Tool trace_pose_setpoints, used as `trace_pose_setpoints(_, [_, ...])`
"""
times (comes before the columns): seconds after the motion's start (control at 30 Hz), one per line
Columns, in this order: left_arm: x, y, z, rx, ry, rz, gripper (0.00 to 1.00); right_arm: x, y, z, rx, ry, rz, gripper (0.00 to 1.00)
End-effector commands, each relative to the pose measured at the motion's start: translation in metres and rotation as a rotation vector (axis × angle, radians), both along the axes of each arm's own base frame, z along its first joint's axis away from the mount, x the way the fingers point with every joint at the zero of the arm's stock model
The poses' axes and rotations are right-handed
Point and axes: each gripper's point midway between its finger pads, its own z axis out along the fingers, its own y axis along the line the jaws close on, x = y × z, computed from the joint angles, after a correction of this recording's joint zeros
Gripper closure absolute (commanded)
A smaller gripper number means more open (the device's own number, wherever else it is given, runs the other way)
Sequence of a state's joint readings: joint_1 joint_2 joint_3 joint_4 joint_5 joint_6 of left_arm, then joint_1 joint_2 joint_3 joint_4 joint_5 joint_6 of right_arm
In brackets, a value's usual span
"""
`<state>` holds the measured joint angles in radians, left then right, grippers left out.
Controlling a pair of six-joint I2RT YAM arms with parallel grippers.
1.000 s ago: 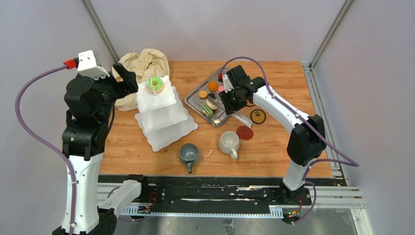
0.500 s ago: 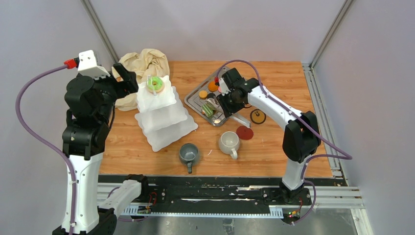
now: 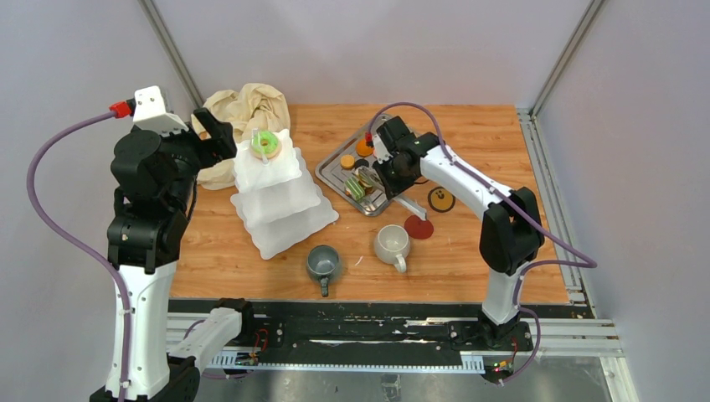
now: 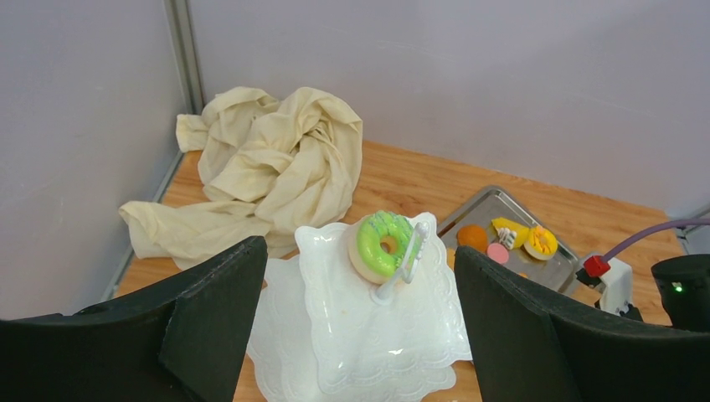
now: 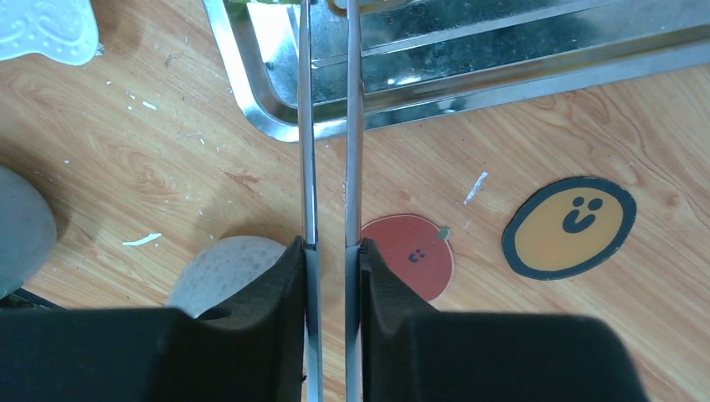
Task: Serve the afternoon tea
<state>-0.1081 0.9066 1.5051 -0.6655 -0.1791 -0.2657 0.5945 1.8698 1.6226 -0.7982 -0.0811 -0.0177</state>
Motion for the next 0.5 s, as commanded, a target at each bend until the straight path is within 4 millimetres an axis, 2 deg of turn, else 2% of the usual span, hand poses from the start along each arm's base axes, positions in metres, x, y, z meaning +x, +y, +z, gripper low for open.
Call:
trace_pose_setpoints(0.0, [0.0,0.0,0.006,0.002,-0.032,0.001,0.13,0.001,0.0,0.038,0.025,-0.084,-0.005,0.96])
trace_pose_setpoints(0.07, [0.0,0.0,0.005,0.001,-0.03,0.0,0.13,0.0,-0.003,0.049,0.028,-0.109,-0.011,0.99])
trace_pose_setpoints(0.23, [-0.001,-0.001,0.005,-0.002,-0.031,-0.004,0.13,-0.004,-0.014,0.07,0.016,-0.161,-0.019,0.99])
trace_pose_setpoints(0.47, [-0.001,-0.002,0.006,-0.004,-0.032,-0.006,0.13,-0.014,-0.044,0.05,-0.109,-0.148,-0.056,0.99])
